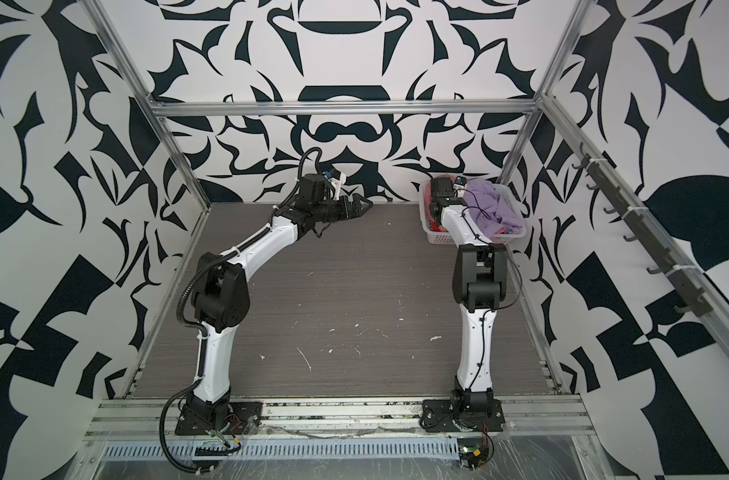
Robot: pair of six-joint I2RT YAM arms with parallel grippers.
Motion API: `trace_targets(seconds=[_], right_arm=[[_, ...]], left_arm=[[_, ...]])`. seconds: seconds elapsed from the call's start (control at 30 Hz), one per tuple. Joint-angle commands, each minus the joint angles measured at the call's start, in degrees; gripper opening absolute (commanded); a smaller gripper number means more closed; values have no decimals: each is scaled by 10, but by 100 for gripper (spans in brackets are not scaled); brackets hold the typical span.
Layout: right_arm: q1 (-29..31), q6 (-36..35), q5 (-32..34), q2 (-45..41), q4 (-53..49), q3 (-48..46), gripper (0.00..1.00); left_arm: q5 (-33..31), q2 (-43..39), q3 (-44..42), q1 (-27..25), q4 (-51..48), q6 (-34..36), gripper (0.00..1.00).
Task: Fold and stack the t-shirts
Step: 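Grasp the lavender t-shirt with the right gripper, lift and drop it on the table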
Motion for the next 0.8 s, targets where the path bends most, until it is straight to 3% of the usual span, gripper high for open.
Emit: trace_targets(seconds=[0.0,0.3,0.6,0.77], right_arm=[[2,9,-1,-79,-3,14,0],[38,-25,-100,-235,4,16,0],[192,-116,-167,-381,54,55,0],[253,-84,-230,-441,116,40,0]], left_arm=[[-7,-42,-27,0,-5,9,99],[-33,-108,-104,0,20,12,99],[-27,-203,-182,20,63,9,99],[-34,-283,-247,54,90,-1,99]])
